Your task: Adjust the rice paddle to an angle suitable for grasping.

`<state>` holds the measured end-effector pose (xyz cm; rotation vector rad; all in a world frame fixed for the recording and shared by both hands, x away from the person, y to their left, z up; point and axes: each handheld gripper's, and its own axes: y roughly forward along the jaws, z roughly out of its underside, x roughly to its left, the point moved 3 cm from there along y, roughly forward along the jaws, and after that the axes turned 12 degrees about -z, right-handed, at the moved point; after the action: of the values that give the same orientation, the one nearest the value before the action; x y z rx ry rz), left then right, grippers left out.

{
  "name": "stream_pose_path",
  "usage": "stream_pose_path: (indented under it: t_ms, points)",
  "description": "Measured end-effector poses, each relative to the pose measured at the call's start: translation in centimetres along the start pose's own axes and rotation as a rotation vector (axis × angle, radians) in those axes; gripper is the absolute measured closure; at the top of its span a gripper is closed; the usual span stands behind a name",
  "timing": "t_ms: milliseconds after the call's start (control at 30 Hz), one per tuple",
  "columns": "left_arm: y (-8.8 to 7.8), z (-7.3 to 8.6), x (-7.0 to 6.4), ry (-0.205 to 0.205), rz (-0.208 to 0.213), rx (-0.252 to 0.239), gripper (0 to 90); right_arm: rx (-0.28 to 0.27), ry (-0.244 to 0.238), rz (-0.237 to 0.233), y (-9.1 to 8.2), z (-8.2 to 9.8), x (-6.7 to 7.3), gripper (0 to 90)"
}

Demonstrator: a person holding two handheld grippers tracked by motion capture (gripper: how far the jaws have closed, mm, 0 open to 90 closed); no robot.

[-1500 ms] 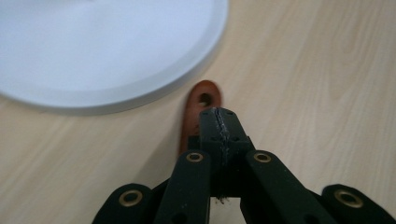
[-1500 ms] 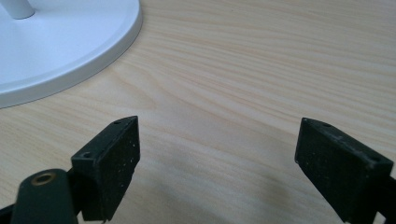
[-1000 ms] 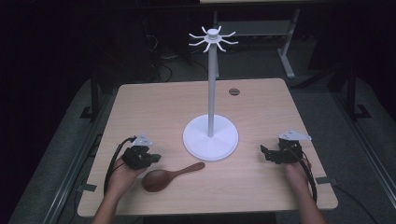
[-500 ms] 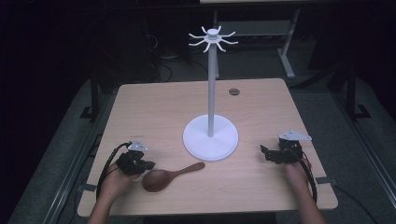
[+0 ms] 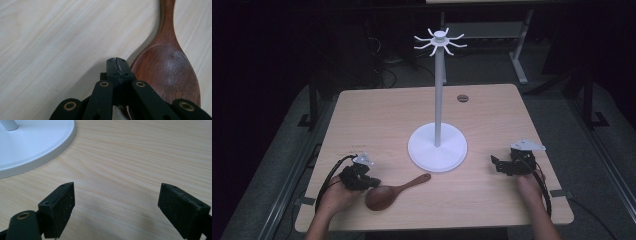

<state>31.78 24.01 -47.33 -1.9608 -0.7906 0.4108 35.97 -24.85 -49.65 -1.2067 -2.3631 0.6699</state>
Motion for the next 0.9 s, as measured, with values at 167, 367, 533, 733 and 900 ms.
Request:
stream_pose_path:
  t_ms: [167,367,533,733,900]
  points:
    - [0.0,0.0,-0.5,0.014,0.029,0.010,89.8,0.000,0.000,0.000,0.0,0.0,0.0,13.5]
    - [-0.2,-0.1,-1.1,0.017,0.066,0.011,89.8,-0.001,0.000,0.001,0.0,0.0,0.0,13.5]
    - [-0.6,-0.4,-1.1,0.008,0.053,-0.009,89.8,0.000,0.000,0.000,0.0,0.0,0.0,13.5]
    - [-1.1,-1.3,-1.6,-0.001,0.025,-0.008,89.7,0.002,-0.002,0.000,0.0,0.0,0.0,13.5]
    - [-1.5,-2.1,-1.9,-0.013,-0.014,-0.018,81.5,0.004,-0.004,0.002,0.0,0.0,0.1,13.5]
